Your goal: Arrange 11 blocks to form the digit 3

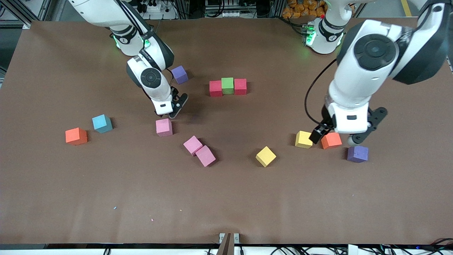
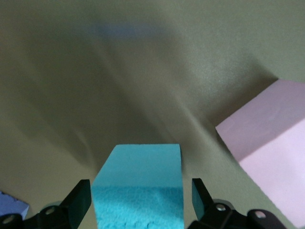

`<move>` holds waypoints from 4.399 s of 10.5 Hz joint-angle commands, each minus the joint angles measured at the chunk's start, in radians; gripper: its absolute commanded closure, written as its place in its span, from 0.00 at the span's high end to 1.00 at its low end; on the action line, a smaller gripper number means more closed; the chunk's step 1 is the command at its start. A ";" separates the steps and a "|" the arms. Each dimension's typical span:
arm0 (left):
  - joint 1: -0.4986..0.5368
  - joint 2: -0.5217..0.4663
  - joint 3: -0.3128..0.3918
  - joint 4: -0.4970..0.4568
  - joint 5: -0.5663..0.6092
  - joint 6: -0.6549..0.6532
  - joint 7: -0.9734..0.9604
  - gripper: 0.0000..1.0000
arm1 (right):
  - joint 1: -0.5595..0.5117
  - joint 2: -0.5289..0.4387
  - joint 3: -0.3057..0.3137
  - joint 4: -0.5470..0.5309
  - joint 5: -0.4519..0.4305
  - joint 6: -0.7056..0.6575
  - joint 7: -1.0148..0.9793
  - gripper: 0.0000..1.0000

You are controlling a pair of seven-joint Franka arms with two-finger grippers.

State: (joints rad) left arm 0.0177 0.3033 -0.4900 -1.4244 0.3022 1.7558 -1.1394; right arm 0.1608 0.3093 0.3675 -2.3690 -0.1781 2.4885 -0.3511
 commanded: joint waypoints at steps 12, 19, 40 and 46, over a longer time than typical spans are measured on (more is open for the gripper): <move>0.073 -0.082 0.004 0.002 0.020 -0.101 0.362 1.00 | -0.017 -0.042 0.007 0.088 0.130 -0.186 0.012 0.00; 0.093 -0.111 0.077 0.001 -0.094 -0.113 0.437 1.00 | 0.002 -0.108 0.048 0.146 0.166 -0.232 0.493 0.00; -0.061 0.088 0.240 -0.018 -0.288 0.005 0.787 1.00 | 0.220 0.293 0.091 0.498 0.074 -0.160 1.218 0.00; -0.174 0.281 0.263 0.028 -0.284 0.198 0.460 1.00 | 0.246 0.303 0.091 0.455 0.072 -0.134 1.287 0.00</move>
State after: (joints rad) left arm -0.1309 0.5473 -0.2442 -1.4386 0.0268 1.9419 -0.6243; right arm 0.4038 0.6142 0.4585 -1.9002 -0.0852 2.3415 0.8988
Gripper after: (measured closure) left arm 0.000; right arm 0.441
